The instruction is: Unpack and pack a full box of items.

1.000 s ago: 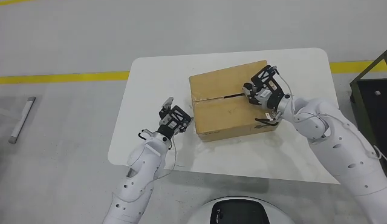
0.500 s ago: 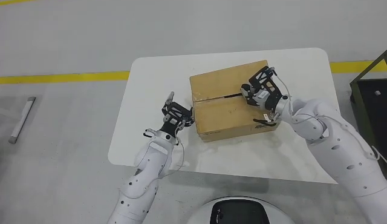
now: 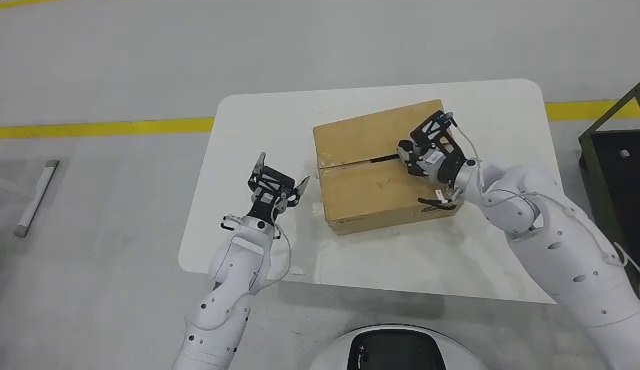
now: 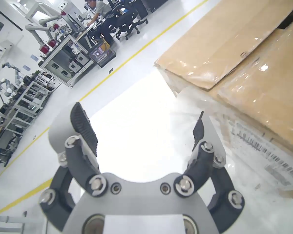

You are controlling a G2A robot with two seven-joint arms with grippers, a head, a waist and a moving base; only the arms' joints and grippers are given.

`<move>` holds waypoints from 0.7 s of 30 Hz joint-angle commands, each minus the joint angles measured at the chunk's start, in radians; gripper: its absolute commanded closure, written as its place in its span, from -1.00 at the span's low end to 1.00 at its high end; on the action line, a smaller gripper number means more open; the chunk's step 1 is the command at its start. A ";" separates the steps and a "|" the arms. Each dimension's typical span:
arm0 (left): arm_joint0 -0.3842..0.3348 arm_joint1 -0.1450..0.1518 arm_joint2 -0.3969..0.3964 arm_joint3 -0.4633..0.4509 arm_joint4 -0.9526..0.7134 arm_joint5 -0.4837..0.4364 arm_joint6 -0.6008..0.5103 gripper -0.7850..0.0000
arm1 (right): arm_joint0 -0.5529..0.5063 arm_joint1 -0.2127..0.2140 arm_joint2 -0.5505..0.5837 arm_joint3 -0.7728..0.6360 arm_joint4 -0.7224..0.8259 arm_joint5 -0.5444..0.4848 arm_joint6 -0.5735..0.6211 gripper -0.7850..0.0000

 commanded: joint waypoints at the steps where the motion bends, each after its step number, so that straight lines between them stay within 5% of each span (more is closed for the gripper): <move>1: 0.011 0.003 -0.017 0.004 0.005 -0.006 -0.011 -1.00 | 0.000 0.000 0.001 -0.002 -0.001 0.000 0.000 1.00; 10: 0.008 0.005 0.018 0.078 0.104 -0.056 0.048 -1.00 | 0.002 -0.002 -0.003 -0.001 -0.001 0.003 -0.003 1.00; 21: -0.137 -0.034 0.139 0.204 0.169 0.026 0.074 -1.00 | -0.003 -0.002 0.006 -0.007 -0.006 0.010 0.001 1.00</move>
